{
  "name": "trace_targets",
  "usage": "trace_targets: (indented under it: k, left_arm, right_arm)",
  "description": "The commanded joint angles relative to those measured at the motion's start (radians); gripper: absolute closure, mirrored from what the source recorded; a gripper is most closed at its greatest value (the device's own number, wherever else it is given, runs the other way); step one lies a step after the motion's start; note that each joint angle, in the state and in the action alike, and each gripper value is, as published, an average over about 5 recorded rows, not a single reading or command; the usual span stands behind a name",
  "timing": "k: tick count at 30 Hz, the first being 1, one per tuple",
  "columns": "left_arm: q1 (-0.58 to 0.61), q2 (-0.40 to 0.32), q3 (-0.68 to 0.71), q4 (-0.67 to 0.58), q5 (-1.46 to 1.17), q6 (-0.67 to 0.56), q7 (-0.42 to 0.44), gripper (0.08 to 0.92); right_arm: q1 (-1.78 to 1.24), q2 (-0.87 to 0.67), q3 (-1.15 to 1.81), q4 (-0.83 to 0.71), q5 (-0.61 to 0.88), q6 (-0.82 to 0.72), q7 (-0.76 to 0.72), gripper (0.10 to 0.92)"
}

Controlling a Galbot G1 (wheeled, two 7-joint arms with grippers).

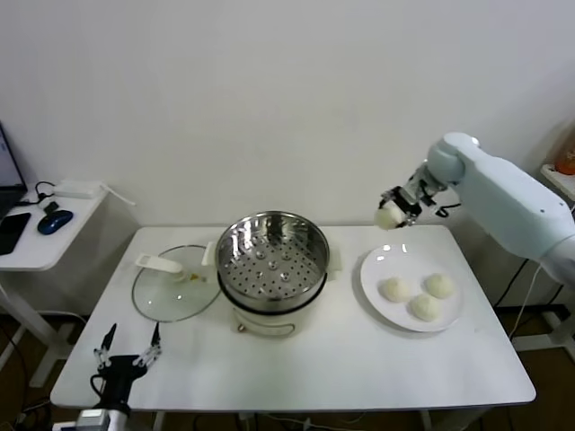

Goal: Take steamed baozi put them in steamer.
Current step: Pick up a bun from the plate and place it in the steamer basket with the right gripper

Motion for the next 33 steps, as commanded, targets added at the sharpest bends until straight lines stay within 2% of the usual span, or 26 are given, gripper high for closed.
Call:
trace_targets:
  k: [1,8,18,27,33]
  left_arm:
    - [0.003,-0.003,0.000,-0.010,0.004,0.003,0.000,0.177]
    - [0.015,0.001,-0.003,-0.014,0.004,-0.003,-0.001,0.177]
    - [0.021,0.026,-0.015,-0.024,-0.006,0.004,-0.001,0.177]
    - [0.020,0.033,-0.016,-0.014,-0.016,0.003,-0.002,0.177]
    - [0.019,0.036,-0.016,-0.009,-0.019,0.002,-0.002,0.177]
  right_arm:
    - [0.189,-0.010,-0.211,0.309,0.084,0.033,-0.005,0.355]
    - [0.176,0.149,-0.219,0.285,-0.012,0.086,-0.002,0.358]
    - [0.077,0.448,-0.184,0.045,-0.167,0.173,0.013,0.381]
    - [0.015,0.584,-0.124,-0.163,-0.325,0.257,0.038,0.381]
    - [-0.017,0.623,-0.095,-0.225,-0.396,0.287,0.051,0.380]
